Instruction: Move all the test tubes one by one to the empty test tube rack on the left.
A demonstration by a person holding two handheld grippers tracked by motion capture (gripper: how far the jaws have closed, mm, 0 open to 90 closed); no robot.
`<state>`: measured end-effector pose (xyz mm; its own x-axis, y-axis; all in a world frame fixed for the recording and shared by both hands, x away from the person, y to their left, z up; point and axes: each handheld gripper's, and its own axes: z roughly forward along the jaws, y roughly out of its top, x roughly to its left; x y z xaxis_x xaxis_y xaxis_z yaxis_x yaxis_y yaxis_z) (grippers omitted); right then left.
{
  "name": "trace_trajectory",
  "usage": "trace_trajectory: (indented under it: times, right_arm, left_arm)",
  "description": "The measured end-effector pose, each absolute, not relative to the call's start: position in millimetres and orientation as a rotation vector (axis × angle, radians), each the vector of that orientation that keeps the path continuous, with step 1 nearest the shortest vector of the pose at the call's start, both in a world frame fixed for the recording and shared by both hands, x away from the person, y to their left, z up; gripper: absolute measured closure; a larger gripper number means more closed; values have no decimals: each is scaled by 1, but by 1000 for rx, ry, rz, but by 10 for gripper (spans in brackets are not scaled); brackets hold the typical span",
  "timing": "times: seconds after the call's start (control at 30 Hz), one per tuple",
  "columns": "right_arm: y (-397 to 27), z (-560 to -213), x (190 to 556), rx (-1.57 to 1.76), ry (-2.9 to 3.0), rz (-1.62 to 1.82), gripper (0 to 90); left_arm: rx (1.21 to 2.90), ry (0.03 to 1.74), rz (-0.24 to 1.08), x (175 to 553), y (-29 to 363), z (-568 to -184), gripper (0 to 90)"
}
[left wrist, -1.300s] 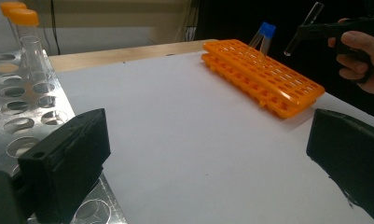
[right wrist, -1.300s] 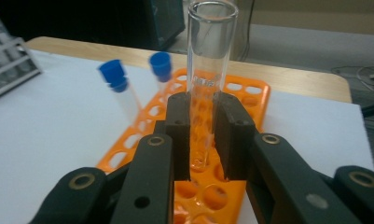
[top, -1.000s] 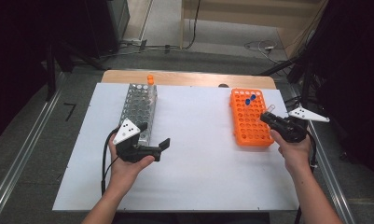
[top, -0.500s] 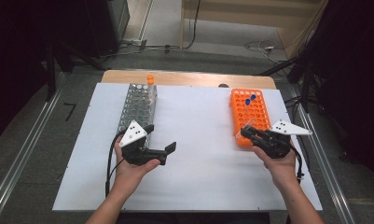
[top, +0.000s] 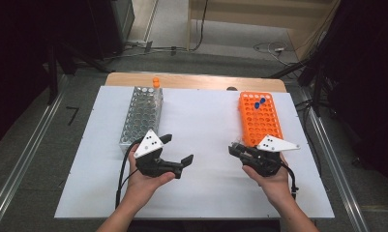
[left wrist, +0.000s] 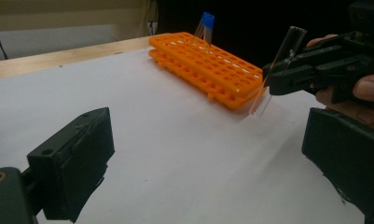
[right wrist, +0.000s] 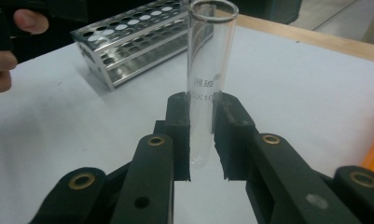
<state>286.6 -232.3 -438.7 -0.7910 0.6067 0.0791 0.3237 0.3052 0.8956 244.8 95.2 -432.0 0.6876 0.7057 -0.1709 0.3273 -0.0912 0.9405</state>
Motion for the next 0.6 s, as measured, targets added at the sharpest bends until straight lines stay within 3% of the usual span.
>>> trace_trajectory:
  times: [0.17,0.6]
  right_arm:
    - [-217,-444,280,804,2347,1481,742]
    - [-190,-449,268,729,2426,1495,742]
  left_arm:
    - [1696,813,377,242,89,-432,65]
    - [1684,691,301,237,74,-432,342]
